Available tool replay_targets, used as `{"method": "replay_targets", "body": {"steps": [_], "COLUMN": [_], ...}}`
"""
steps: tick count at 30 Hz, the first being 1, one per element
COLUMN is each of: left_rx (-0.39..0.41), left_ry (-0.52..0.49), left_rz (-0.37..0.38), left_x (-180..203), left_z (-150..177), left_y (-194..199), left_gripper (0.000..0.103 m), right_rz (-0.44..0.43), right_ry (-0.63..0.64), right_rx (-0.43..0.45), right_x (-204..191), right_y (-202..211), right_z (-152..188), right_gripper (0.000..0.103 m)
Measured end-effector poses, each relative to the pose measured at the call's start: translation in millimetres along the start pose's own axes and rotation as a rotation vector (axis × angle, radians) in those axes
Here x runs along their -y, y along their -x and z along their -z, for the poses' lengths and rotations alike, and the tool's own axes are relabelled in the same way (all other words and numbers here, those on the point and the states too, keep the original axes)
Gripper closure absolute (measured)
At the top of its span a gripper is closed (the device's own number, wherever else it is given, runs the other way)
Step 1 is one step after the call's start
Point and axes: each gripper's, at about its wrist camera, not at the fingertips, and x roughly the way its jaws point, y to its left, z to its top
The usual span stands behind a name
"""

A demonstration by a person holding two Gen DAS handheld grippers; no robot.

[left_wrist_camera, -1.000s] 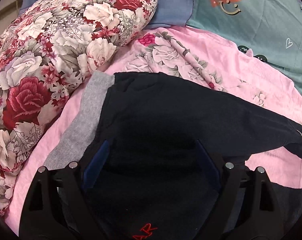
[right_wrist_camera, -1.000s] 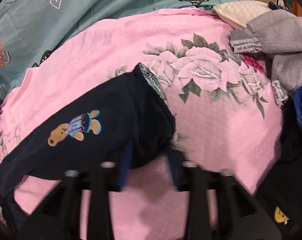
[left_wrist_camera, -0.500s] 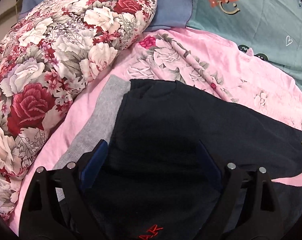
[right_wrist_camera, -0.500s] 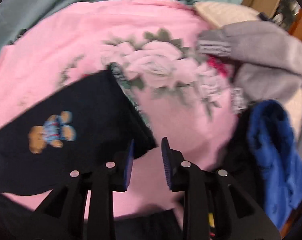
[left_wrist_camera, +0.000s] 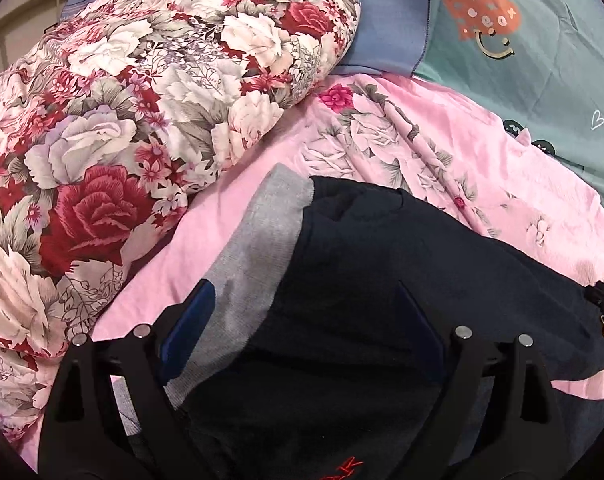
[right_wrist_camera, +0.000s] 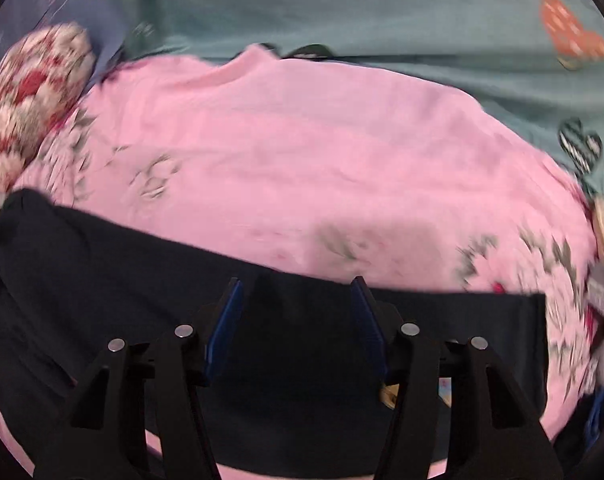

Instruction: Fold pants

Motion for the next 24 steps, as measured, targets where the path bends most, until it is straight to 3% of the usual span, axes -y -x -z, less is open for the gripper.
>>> {"method": "replay_targets", "body": {"steps": [2, 9, 10, 13, 16, 21, 23, 24], "left_rx": [-0.001, -0.029, -0.031, -0.027, -0.027, -0.031, -0.035, -0.037], "left_ry": [-0.004, -0.028, -0.029, -0.026, -0.008, -0.027, -0.026, -0.023], "left_rz": [-0.001, 0.021, 0.02, 0.01, 0.008, -0.011, -0.028, -0.035], "left_x": [1.0, 8.2, 8.5, 7.4, 3.6, 5.3, 3.8, 2.5], "left_z": [0.4, 3.1, 3.4, 3.4, 2.3, 3.4, 2.6, 2.1], "left_y": [-0.2, -3.8, -4.1, -4.0, -3.8, -7.9, -11.4, -12.6], "left_gripper": [0.012, 0.012, 0.012, 0.012, 0.012, 0.012, 0.012, 0.012], "right_rz": [-0.045, -0.092, -0.096, -0.13, -0.093, -0.076, -0.081, -0.053], "right_ry": [0.041, 0.166, 0.179, 0.222, 0.247, 0.066, 0.073, 0.091], "right_rx": [-0.011, -0.02, -0.016, -0.028, -0.026, 0.07, 0.001, 0.016], "right_x": [-12.8, -32.1, -34.1, -41.4, -47.2, -20.4, -24.0, -26.7], "right_y": [-7.8, -30.5, -31.3, -31.2, -29.0, -23.4, -39.5, -41.5], "right_z": [-2.9, -12.1, -13.4, -16.9, -20.1, -42.3, -41.7, -39.3], "right_gripper": [0.06, 0.066, 0.07, 0.097, 0.1, 0.1, 0.098, 0.098]}}
